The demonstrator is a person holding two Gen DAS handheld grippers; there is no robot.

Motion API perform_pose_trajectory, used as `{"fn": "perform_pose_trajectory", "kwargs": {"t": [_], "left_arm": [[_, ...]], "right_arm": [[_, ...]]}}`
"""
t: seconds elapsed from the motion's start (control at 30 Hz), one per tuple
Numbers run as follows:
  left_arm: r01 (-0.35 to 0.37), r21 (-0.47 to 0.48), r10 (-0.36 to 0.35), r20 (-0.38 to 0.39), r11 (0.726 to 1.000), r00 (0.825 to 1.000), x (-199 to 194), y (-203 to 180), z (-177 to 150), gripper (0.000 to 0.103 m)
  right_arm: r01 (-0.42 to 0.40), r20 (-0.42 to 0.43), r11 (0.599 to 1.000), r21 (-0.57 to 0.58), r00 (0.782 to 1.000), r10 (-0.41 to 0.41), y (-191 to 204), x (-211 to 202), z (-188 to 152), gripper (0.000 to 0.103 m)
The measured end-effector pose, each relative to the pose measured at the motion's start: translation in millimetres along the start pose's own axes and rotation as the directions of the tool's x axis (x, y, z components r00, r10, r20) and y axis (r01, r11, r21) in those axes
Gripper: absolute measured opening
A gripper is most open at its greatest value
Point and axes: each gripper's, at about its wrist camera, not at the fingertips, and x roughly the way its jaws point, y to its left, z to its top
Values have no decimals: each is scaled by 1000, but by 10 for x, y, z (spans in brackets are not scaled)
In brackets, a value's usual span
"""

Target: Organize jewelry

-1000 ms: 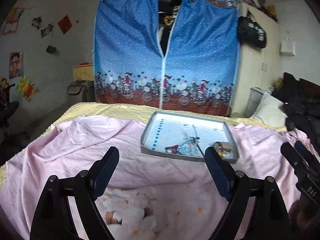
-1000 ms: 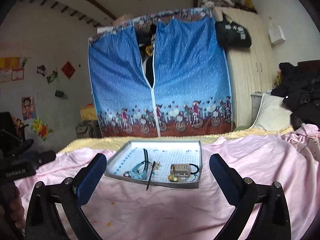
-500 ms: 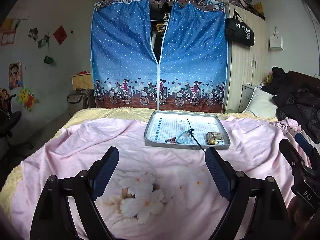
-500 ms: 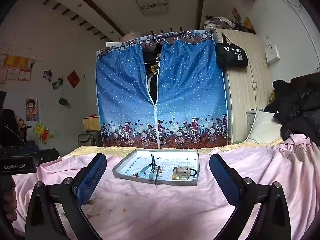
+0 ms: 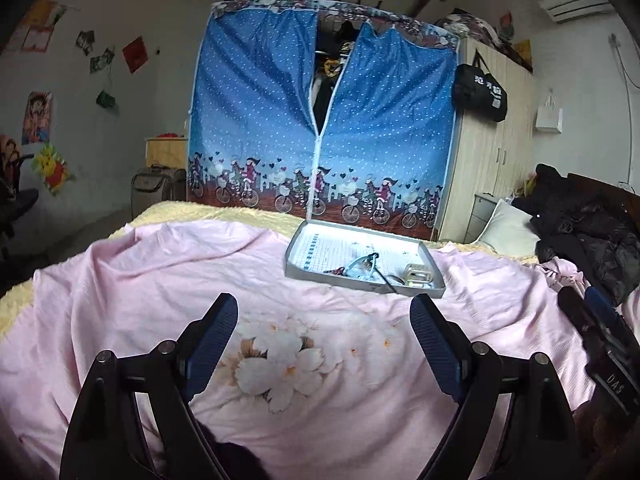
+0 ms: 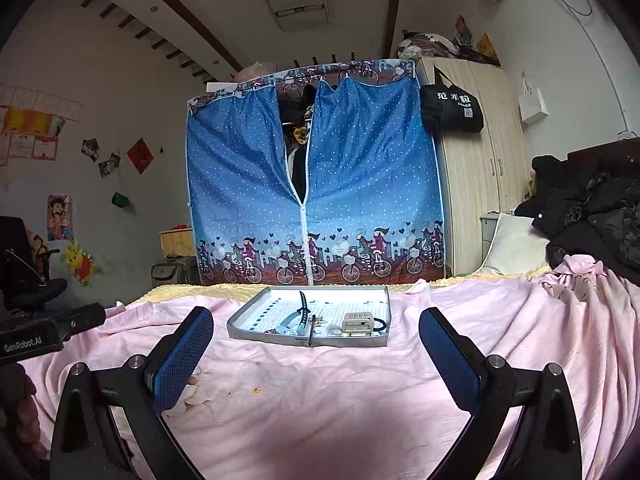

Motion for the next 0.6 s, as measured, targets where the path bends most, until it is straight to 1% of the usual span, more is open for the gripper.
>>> {"fn": "perform_pose_trajectory", "kwargs": {"t": [0.13,0.2,0.33,0.6], "left_arm": [[-45,44,45,9,998,999,-9,-12,-58,84],[-51,50,51,11,997,999,-8,-7,-84,84],[-47,38,47,7,998,999,-1,21,-116,84],[-43,37,43,-9,998,999,42,41,-128,84]], "right_arm": [[-2,-3,1000,-18,1000,2,35,3,-30,103],[-6,-12,999,-35,1000,5,74,25,-43,103],[-13,-26,999,-49,1000,12,103,42,-77,103],[-16,-27,999,-49,1000,14,108,47,-83,103]]}}
